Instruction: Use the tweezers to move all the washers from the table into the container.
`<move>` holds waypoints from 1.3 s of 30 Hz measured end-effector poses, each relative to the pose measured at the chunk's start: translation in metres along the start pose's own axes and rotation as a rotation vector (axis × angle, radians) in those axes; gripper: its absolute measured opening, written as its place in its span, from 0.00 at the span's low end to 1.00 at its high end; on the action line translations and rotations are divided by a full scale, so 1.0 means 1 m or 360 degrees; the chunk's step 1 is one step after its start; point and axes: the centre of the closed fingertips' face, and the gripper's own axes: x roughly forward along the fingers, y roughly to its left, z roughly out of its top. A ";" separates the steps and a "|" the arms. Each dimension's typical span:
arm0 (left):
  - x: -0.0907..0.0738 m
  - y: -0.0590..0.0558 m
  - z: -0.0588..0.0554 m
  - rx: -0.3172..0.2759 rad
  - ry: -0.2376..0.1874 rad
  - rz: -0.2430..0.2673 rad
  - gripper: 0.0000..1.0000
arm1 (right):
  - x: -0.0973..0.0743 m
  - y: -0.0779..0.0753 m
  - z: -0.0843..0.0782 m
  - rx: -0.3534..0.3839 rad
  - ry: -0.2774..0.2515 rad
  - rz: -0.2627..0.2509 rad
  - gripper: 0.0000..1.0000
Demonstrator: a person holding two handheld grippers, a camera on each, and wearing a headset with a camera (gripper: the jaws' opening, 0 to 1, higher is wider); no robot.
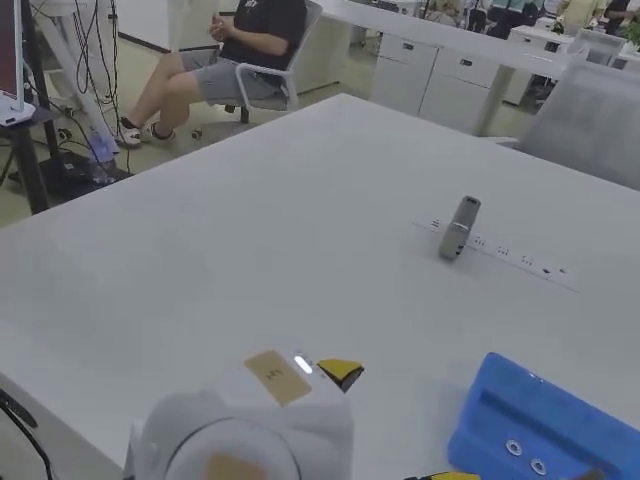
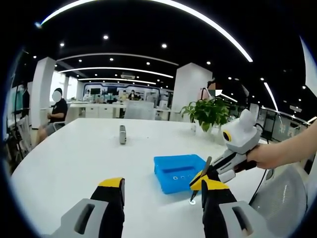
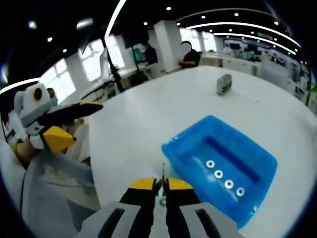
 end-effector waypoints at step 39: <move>0.001 -0.001 -0.002 0.0021 0.0015 -0.0010 0.61 | 0.003 0.010 -0.012 -0.0226 0.0092 -0.0002 0.04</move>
